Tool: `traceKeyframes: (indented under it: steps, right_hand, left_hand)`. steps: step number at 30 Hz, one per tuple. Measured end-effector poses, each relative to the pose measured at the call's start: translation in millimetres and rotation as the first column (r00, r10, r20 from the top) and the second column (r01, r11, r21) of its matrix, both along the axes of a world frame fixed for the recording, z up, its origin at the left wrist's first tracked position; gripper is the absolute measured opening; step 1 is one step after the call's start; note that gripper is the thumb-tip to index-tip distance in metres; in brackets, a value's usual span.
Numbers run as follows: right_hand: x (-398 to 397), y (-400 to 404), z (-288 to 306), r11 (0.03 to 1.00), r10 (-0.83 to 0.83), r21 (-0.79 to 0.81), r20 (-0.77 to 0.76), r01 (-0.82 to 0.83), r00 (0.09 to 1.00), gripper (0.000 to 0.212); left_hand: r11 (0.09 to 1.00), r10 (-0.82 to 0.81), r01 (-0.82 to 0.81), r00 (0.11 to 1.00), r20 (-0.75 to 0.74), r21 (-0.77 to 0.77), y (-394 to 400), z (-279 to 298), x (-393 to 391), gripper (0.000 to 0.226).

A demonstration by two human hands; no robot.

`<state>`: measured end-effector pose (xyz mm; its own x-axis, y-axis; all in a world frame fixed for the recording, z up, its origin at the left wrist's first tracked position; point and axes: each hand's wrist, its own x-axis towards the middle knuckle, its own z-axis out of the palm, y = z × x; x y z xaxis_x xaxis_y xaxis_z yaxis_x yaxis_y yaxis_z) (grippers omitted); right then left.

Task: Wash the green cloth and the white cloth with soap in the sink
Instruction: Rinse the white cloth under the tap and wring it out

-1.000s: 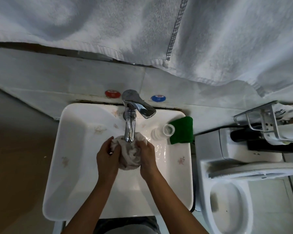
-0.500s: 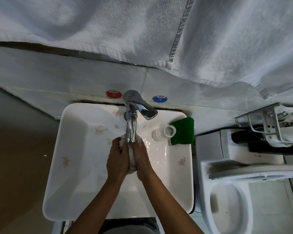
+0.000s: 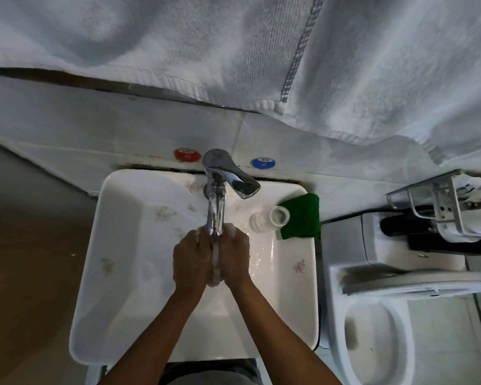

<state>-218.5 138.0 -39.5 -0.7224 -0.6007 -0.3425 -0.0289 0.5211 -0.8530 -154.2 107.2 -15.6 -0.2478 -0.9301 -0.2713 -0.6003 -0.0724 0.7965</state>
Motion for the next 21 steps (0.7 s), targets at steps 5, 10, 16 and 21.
traceKeyframes:
  steps: [5, 10, 16, 21]
  right_hand:
    - [12.5, -4.6, 3.9, 0.974, -0.194, -0.112, 0.050, 0.198, 0.980, 0.023]
    - [11.8, -12.5, 13.3, 0.936, -0.241, -0.223, 0.163, 0.274, 0.957, 0.022]
    - [18.2, 2.5, 22.1, 0.968, -0.079, -0.178, 0.444, 0.175, 0.892, 0.015]
    - [24.2, 0.7, 14.9, 0.992, -0.048, -0.092, 0.380, 0.090, 0.924, 0.017]
  left_hand:
    - [0.993, 0.019, -0.008, 0.995, -0.097, 0.114, -1.8, 1.3, 3.4, 0.017]
    - [0.955, 0.143, -0.046, 0.936, -0.320, 0.294, 9.5, 7.6, 12.3, 0.059]
    - [0.945, 0.199, -0.140, 0.963, -0.180, 0.295, 9.5, 3.0, 10.1, 0.053]
    - [0.978, 0.119, -0.096, 0.986, -0.114, 0.186, 8.3, 0.9, 9.1, 0.062]
